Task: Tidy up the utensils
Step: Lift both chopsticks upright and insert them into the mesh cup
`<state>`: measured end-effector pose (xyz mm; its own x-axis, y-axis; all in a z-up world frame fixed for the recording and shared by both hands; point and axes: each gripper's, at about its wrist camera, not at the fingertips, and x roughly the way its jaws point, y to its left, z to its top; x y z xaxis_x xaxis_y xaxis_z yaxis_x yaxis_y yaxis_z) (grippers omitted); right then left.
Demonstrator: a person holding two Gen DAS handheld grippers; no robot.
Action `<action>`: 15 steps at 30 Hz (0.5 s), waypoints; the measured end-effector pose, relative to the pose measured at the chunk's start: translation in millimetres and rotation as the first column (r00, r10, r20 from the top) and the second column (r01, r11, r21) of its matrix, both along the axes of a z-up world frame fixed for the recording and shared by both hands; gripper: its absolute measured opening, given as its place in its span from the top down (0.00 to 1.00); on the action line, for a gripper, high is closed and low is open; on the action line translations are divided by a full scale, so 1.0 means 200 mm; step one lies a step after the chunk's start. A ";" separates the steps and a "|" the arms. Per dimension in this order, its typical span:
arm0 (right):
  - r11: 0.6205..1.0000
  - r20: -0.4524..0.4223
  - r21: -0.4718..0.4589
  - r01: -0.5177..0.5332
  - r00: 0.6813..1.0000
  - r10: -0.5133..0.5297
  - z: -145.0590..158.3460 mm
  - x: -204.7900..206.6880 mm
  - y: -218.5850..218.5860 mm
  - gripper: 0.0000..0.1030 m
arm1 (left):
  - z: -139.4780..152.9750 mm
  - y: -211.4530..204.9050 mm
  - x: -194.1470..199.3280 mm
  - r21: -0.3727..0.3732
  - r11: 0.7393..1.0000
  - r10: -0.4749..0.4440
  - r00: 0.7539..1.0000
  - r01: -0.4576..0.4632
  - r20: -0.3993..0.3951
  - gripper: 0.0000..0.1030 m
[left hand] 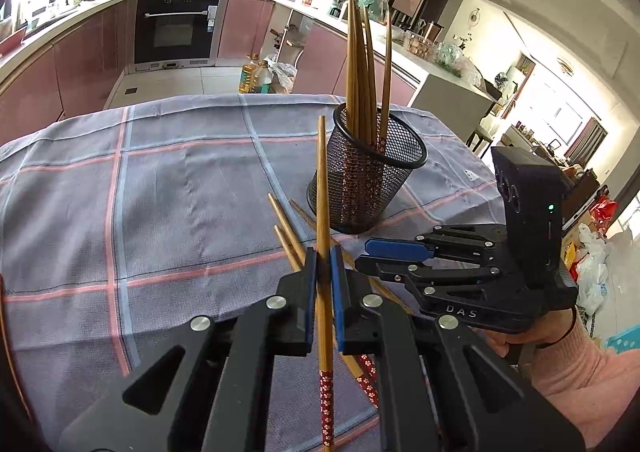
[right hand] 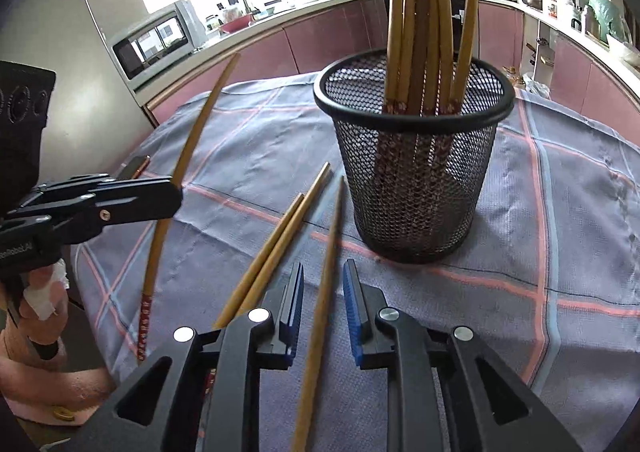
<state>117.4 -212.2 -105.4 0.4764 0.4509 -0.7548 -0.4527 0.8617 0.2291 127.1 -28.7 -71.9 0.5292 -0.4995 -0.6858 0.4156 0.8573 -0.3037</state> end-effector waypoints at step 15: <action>1.000 0.057 -0.017 -0.007 0.998 0.008 0.02 -0.07 0.02 0.94 | 0.06 0.01 0.00 -0.013 1.000 0.002 1.000 -0.002 0.028 0.93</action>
<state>103.1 -209.1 -101.5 0.5154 0.4426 -0.7338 -0.4714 0.8615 0.1886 127.4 -25.7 -60.5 0.5494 -0.5072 -0.6640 0.4226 0.8542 -0.3028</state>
